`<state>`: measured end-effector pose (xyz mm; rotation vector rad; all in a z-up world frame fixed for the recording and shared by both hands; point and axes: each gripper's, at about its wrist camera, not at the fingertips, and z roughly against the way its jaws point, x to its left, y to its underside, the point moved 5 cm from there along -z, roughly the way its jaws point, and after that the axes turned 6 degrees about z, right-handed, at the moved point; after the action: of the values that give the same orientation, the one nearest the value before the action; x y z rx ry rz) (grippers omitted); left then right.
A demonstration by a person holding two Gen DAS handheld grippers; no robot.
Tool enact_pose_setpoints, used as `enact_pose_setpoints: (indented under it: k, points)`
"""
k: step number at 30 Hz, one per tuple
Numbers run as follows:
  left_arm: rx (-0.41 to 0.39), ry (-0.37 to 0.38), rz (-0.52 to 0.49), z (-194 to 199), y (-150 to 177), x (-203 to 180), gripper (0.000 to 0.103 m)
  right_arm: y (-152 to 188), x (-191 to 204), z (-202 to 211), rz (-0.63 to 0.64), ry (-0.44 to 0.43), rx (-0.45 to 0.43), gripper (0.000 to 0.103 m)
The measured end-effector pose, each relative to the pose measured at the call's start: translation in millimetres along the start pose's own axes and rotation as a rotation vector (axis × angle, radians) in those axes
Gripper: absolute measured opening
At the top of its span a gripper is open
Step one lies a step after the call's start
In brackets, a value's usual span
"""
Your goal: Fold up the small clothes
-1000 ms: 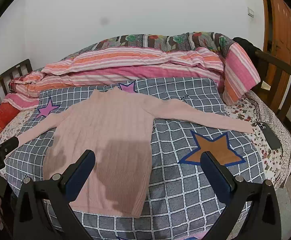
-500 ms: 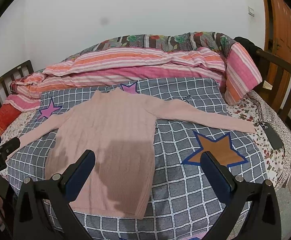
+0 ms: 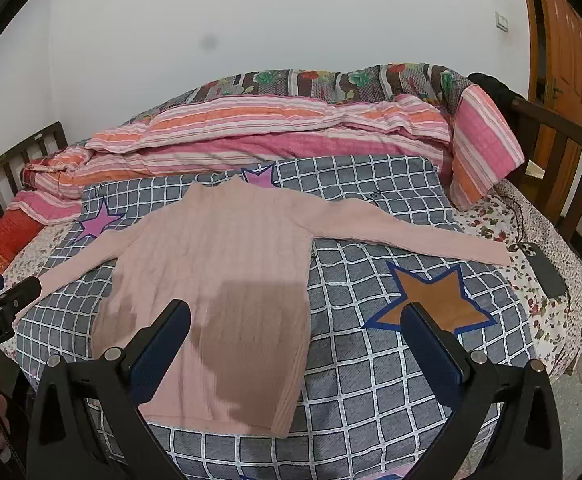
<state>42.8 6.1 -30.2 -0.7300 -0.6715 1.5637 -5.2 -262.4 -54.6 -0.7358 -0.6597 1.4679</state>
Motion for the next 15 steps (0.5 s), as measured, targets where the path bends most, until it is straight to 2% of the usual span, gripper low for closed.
enact_pose_setpoints:
  k: [15]
  points:
    - [0.002,0.005,0.006,0.2,-1.0,5.3,0.103,-0.8,2.9,0.7,0.007,-0.001,0.001,0.103]
